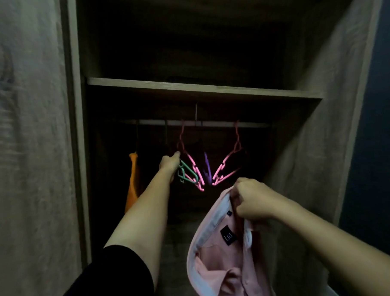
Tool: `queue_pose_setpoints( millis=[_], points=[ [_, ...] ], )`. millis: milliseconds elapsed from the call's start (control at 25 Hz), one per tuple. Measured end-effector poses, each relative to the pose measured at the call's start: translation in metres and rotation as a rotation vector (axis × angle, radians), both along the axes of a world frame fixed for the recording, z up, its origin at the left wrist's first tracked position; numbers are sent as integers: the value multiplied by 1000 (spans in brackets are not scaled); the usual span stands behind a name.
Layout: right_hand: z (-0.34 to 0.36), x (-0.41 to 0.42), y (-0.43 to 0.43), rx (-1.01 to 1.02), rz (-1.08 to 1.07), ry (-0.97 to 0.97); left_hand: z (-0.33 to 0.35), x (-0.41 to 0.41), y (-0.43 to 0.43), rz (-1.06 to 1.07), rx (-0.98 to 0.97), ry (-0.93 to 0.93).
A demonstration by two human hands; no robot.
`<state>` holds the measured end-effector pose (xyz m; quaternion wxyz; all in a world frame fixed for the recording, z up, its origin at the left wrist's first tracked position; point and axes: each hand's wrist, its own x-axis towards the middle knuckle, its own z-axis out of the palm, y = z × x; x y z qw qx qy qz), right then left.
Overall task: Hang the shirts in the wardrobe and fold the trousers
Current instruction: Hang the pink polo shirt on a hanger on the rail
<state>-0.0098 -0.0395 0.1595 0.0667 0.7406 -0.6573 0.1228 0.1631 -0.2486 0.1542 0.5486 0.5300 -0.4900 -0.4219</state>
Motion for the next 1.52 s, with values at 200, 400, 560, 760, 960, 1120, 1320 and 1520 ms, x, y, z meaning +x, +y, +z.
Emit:
queue_pose_setpoints(
  millis=[200, 400, 560, 760, 960, 1120, 1320, 1520],
  points=[
    [-6, -12, -13, 19, -18, -19, 8, -1, -20, 25, -108, 60],
    [-7, -8, -25, -14, -19, -87, 18, 13, 22, 106, -130, -69],
    [-14, 3, -27, 6, 13, -74, 9, 33, 97, 340, -74, -279],
    [-29, 19, -26, 6, 101, -88, -22, 105, 184, 507, -252, -636],
    [-41, 20, -50, -35, 232, -8, -55, 164, 265, 436, -338, -770],
    [-41, 17, -51, -8, 271, -4, -69, 186, 321, 266, -331, -760],
    [-35, 38, -25, 14, 367, 48, -84, 155, 321, 174, -376, -820],
    [-27, 68, 14, -4, 518, 30, -107, 94, 294, 182, -521, -845]
  ],
)
